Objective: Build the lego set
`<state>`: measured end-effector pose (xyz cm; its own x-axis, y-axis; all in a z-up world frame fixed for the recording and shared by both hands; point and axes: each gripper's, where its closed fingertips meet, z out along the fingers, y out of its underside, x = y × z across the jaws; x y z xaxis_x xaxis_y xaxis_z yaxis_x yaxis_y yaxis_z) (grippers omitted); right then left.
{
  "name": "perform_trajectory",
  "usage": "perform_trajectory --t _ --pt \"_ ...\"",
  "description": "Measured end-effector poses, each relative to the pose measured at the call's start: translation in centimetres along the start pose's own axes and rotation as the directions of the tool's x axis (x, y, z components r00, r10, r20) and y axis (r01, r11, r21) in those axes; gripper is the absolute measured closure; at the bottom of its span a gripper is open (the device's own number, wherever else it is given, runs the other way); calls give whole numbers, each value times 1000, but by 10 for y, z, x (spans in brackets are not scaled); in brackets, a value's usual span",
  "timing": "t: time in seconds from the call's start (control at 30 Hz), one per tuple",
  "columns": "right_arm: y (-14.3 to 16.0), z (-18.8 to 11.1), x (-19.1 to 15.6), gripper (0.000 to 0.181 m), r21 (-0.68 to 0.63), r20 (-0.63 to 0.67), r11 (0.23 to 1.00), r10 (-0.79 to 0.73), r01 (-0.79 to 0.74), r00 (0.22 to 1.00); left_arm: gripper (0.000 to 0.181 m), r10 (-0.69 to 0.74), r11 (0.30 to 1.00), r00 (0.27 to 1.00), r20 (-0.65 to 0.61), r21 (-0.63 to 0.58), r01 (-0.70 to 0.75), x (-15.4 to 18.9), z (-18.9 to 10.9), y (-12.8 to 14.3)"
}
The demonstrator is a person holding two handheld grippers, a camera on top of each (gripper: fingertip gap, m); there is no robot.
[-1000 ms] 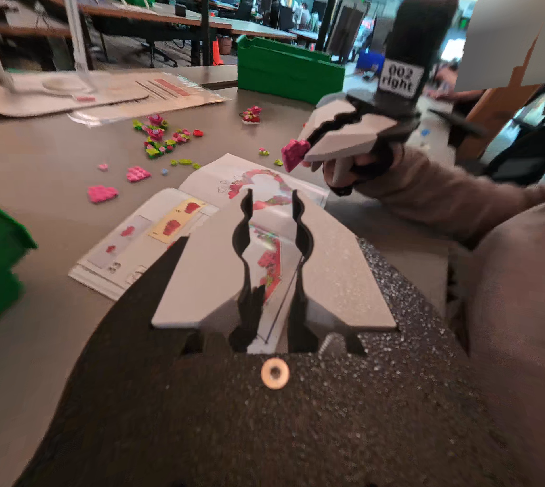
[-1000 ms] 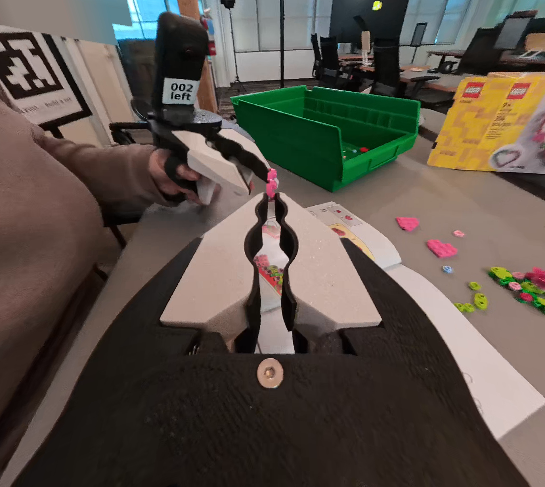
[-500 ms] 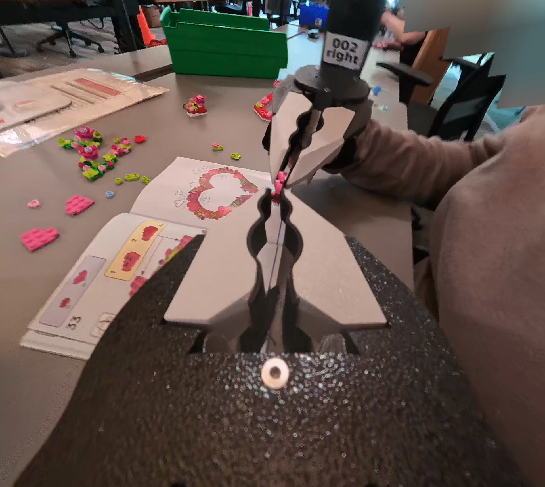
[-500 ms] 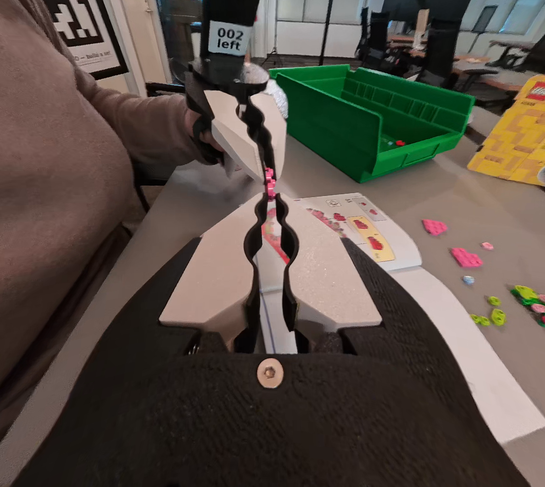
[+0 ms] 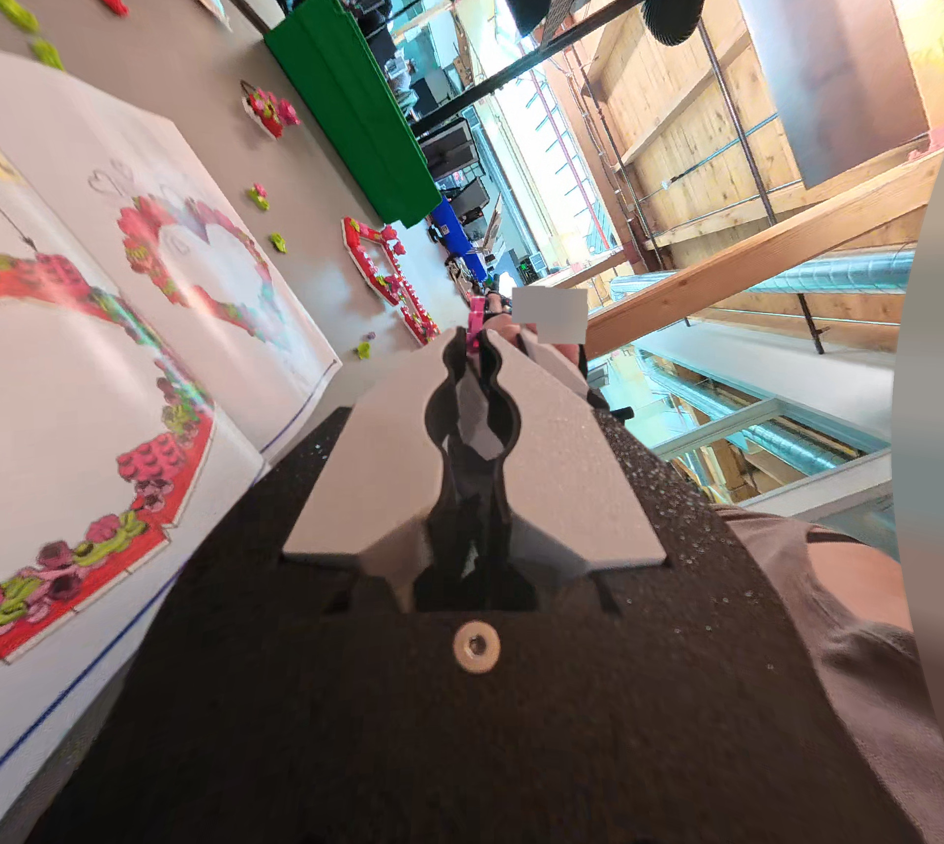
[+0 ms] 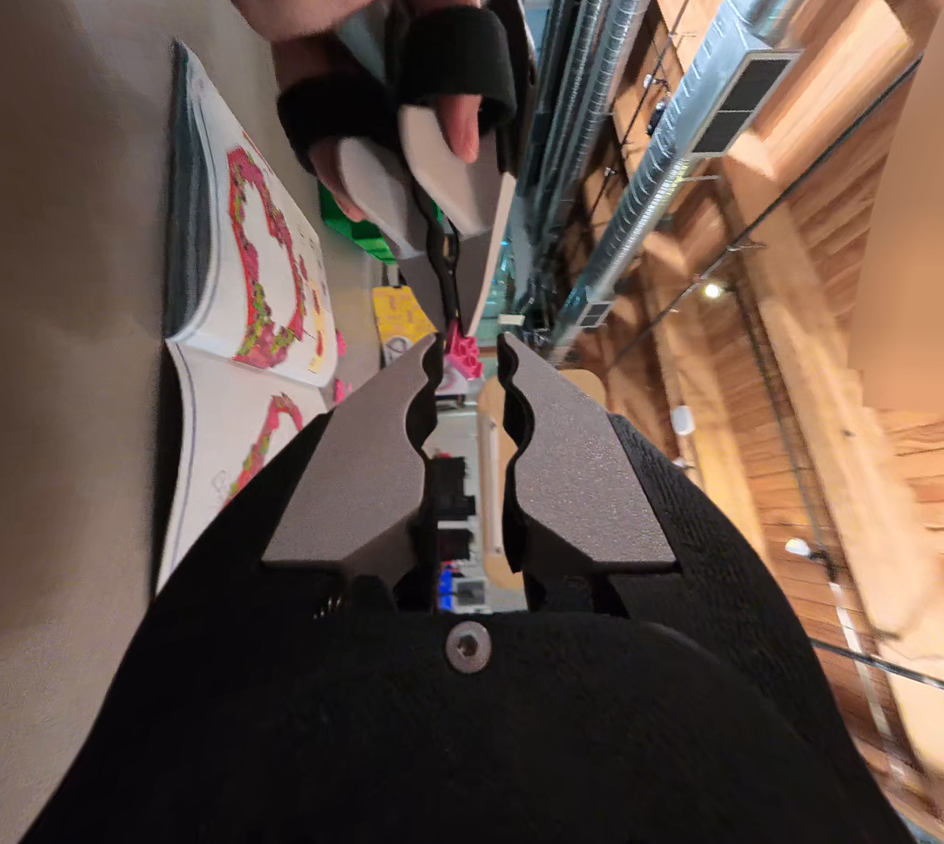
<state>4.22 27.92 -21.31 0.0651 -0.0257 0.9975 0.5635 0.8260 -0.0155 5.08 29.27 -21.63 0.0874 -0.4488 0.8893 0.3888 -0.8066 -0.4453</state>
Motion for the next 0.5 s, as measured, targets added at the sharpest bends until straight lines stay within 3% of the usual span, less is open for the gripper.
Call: perform_trajectory --t 0.1,0.23,0.27,0.33,0.5 --pt "1 -4 -3 180 -32 12 996 -78 78 997 180 -54 999 998 -33 -3 54 5 2 4" --pt "4 -13 -3 181 -94 41 992 -85 88 996 178 -11 1000 1000 -23 5 11 8 4 10" --pt "9 -17 -3 181 -125 57 989 -69 75 996 170 33 999 999 -12 25 -33 9 2 8" --pt "23 -33 -5 181 -199 91 980 -6 24 996 156 152 986 988 35 71 -154 10 -8 -3" --pt "38 -89 -52 181 -362 358 919 293 -157 887 163 371 910 908 193 120 -397 6 -39 -29"
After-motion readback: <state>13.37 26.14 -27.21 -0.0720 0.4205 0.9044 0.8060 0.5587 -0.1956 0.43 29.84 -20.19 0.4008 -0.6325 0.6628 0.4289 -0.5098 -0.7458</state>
